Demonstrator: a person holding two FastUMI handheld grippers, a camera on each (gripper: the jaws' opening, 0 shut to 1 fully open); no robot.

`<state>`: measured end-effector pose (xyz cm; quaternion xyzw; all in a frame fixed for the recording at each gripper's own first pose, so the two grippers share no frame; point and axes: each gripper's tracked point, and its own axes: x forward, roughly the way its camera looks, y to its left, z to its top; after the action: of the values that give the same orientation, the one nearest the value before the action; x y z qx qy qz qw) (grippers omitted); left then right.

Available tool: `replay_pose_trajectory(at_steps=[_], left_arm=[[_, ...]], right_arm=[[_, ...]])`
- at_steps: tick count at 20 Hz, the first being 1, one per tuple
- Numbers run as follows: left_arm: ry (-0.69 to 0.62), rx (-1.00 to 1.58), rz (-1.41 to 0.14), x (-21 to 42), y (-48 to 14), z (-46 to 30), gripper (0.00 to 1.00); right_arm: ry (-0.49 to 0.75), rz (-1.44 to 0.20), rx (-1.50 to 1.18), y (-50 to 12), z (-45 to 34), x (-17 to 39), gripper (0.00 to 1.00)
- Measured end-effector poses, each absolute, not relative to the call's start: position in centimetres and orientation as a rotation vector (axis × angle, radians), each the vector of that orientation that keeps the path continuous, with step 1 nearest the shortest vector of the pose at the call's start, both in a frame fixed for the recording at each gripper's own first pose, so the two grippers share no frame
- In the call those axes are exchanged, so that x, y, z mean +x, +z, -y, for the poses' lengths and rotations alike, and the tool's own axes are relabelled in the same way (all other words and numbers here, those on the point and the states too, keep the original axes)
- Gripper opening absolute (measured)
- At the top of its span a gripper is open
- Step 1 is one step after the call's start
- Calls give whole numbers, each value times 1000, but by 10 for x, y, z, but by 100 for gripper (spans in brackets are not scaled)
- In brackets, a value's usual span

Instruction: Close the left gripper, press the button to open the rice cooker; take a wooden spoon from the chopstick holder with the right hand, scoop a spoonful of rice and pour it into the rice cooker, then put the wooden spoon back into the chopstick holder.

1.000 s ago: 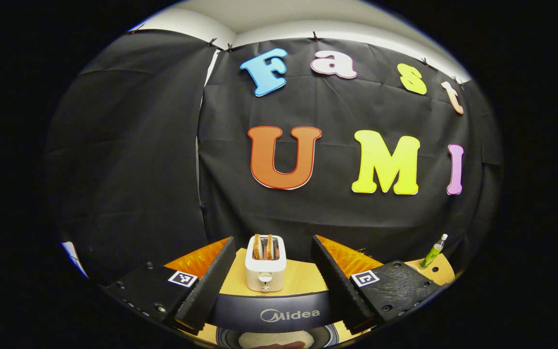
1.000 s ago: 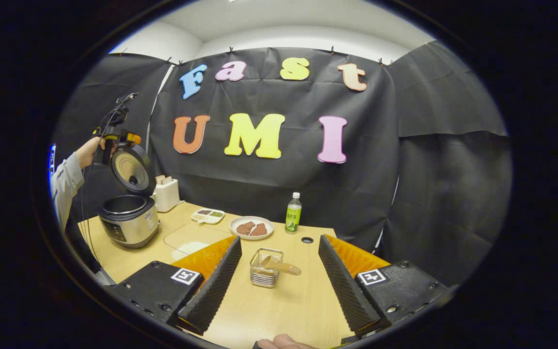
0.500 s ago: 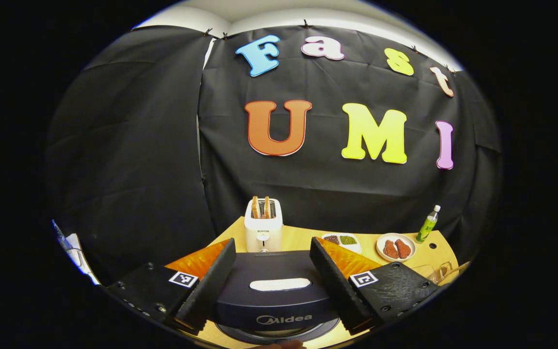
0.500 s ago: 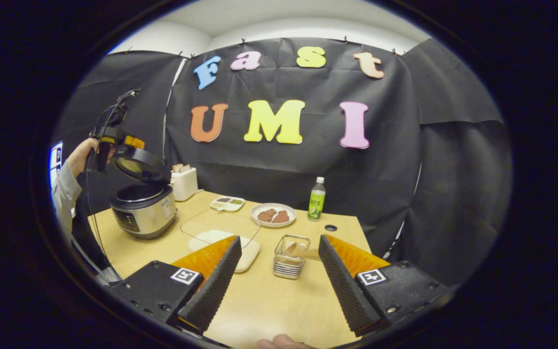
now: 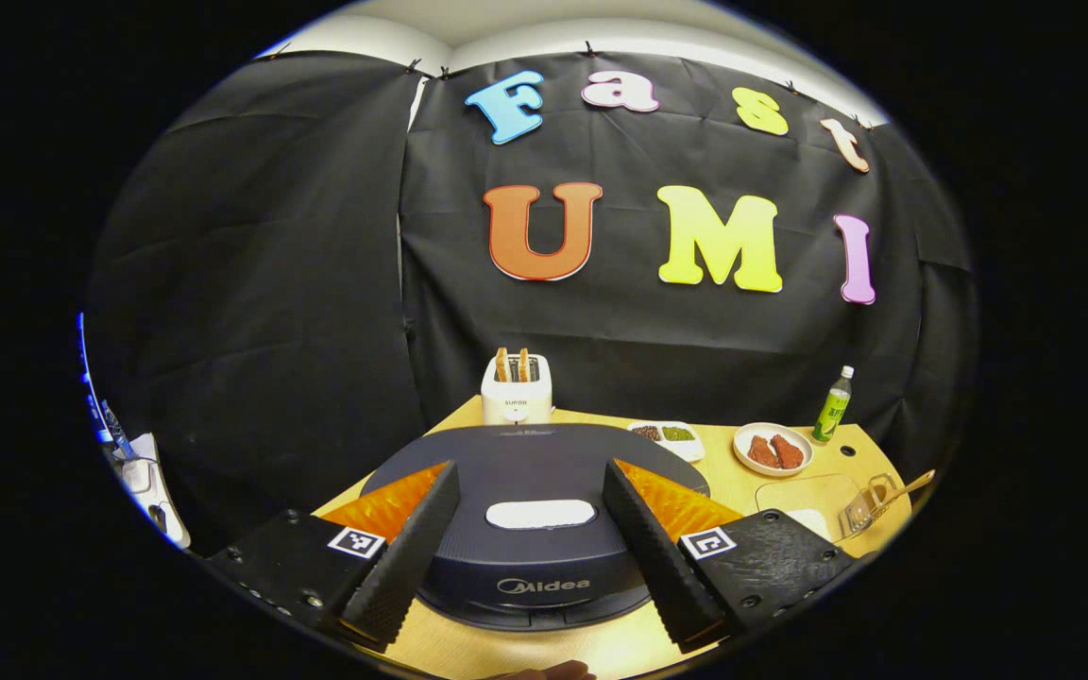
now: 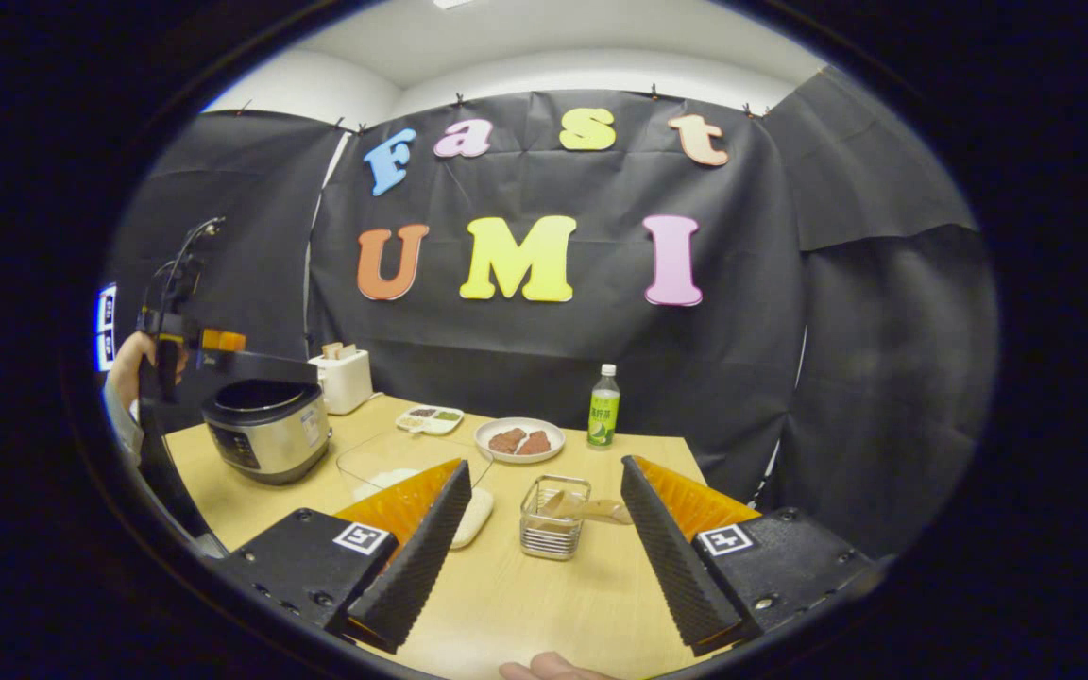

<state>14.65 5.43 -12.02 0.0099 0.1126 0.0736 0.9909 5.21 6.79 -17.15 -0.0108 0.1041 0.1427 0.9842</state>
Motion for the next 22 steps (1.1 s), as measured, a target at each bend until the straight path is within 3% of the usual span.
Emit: replay_pose_trajectory(at_steps=[10,11,12,22], left_arm=[[138,42,-126,118,-159,-49,99],[137,57,-113,117,-161,-44,90],[139,70,-102,116,-160,-41,99],[168,42,-119,117,-165,-46,99]], right_arm=[[243,-174,25,-142,-65,66,100],[241,-172,32,-137,-66,67,100],[251,-166,41,-131,-72,67,100],[286,-107,77,-96,-90,63,100]])
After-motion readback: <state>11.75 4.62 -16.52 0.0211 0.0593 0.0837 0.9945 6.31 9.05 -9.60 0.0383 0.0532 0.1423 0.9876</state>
